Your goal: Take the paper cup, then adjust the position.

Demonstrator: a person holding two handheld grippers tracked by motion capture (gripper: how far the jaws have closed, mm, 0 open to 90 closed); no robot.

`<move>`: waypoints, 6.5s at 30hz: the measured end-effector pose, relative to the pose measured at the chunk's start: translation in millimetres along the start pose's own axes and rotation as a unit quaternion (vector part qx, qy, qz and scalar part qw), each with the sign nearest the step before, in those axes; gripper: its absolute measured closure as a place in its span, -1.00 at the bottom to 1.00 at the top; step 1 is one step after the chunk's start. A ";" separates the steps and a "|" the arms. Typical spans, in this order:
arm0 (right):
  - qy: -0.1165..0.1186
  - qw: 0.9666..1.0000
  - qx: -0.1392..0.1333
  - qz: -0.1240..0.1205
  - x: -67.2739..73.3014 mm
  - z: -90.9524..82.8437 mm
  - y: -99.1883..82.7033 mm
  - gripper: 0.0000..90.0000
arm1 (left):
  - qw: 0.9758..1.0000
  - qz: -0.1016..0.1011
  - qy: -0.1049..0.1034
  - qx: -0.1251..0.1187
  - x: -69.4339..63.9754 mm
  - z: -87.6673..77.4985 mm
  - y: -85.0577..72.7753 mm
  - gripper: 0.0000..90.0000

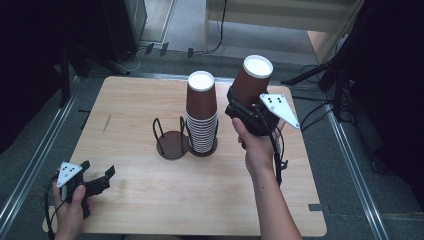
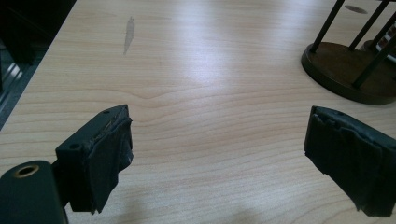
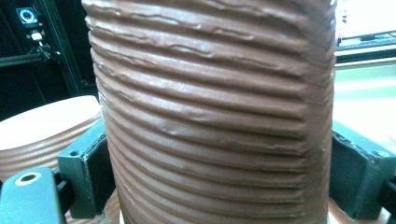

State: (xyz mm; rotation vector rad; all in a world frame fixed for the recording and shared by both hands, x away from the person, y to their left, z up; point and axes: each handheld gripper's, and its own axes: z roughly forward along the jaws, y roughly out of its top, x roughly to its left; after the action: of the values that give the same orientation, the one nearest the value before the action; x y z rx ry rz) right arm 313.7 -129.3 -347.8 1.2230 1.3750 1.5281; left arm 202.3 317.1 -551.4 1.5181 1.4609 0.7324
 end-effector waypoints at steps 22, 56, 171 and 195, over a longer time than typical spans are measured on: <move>-0.014 1.000 0.017 -0.012 -16.5 -26.2 -36.9 -0.76 | 1.000 0.010 -0.005 -0.007 -3.5 0.2 -0.1 -0.81; -0.025 0.998 0.056 -0.012 -42.9 -64.4 -89.7 -0.77 | 0.995 0.090 -0.029 -0.028 -72.6 2.8 44.2 -0.81; 0.153 0.927 0.074 -0.334 67.7 -86.3 -218.6 -0.77 | 0.932 0.176 -0.310 0.059 -182.8 -1.8 59.4 -0.80; 0.173 0.909 0.065 -0.375 75.1 -90.2 -224.1 -0.78 | 0.927 0.178 -0.313 0.107 -188.8 -0.2 60.3 -0.66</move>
State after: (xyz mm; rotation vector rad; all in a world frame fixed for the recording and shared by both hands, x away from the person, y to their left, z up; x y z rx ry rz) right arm 189.8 -48.5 -553.1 0.3811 1.9092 1.1229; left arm 204.6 137.3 -468.4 1.9841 0.8081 0.2385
